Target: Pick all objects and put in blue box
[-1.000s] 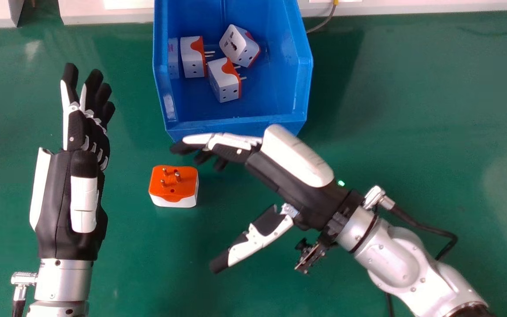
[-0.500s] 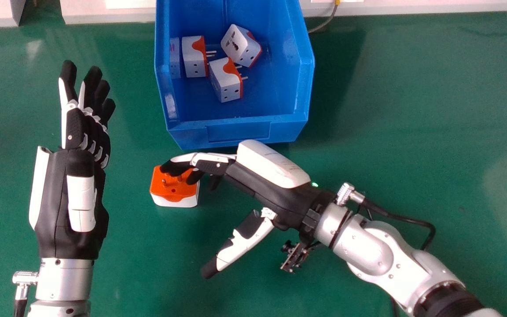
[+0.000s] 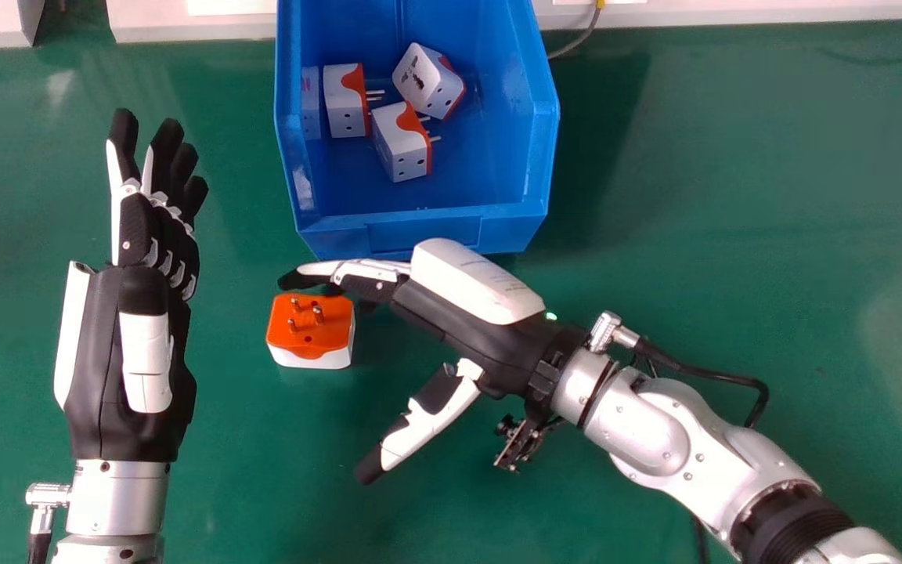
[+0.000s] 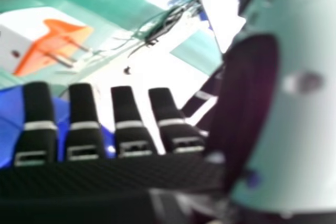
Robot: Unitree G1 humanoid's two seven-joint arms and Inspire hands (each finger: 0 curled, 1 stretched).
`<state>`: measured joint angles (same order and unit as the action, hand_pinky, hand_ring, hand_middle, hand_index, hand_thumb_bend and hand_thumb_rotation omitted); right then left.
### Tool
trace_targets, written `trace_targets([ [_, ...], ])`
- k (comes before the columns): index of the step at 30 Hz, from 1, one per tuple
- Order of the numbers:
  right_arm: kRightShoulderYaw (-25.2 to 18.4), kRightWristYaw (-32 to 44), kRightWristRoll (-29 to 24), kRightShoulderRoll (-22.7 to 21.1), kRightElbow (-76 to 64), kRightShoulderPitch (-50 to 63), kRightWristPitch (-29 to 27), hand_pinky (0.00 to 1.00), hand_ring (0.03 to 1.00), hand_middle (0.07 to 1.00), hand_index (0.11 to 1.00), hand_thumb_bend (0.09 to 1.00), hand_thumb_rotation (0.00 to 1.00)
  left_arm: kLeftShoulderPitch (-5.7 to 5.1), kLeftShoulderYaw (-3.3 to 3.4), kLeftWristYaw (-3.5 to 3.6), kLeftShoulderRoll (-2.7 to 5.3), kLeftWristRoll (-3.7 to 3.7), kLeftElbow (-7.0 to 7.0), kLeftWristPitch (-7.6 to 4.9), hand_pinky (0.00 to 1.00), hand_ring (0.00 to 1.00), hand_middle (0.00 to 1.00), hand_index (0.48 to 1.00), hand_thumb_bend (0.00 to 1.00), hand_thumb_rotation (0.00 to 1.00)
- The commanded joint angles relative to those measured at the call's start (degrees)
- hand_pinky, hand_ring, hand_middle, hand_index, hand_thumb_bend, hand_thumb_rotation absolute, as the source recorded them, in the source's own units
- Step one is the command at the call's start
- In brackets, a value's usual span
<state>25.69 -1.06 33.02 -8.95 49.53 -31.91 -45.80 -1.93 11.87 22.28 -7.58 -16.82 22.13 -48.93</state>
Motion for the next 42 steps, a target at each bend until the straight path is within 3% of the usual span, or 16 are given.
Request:
trace_targets([
  [1, -0.2, -1.2, 0.0, -0.2, -1.1, -1.4, -1.1, 0.73, 0.818, 0.855, 0.848, 1.000, 0.28, 0.49, -0.02, 0.36, -0.32, -0.33, 0.00, -0.23, 1.00, 1.00, 1.00, 0.997, 0.92, 1.00],
  [7, -0.7, -1.3, -0.7, -0.5, -1.6, -1.6, -0.9, 0.72, 0.818, 0.858, 0.851, 1.000, 0.29, 0.45, -0.01, 0.62, -0.56, -0.39, -0.40, 0.53, 1.00, 1.00, 1.00, 0.999, 0.92, 1.00],
  [15, -0.6, -2.4, -0.1, -0.7, -2.2, -1.5, -0.6, 0.72, 0.814, 0.857, 0.851, 1.000, 0.29, -0.23, -0.10, 0.63, -0.58, -0.40, -1.97, 1.58, 1.00, 1.00, 1.00, 1.000, 0.94, 1.00],
  [23, -0.1, -1.8, -0.3, 0.9, 0.7, -3.8, 0.2, 0.72, 0.813, 0.857, 0.852, 1.000, 0.29, 0.36, 0.18, 1.38, -0.40, -0.72, -0.83, 0.85, 1.00, 1.00, 1.00, 1.000, 0.93, 1.00],
  [33, 0.7, -1.8, 0.1, 3.4, 6.4, -8.1, 1.4, 0.73, 0.822, 0.858, 0.857, 1.000, 0.28, -0.04, 0.20, 1.01, -0.02, -0.46, -1.97, 0.72, 1.00, 1.00, 1.00, 1.000, 0.92, 1.00],
  [42, 2.1, -1.9, 1.2, 5.1, 9.7, -10.1, 1.9, 0.73, 0.821, 0.860, 0.860, 1.000, 0.28, 0.05, 0.59, 0.88, -0.12, -0.33, -1.42, -0.06, 1.00, 1.00, 1.00, 0.996, 0.92, 1.00],
])
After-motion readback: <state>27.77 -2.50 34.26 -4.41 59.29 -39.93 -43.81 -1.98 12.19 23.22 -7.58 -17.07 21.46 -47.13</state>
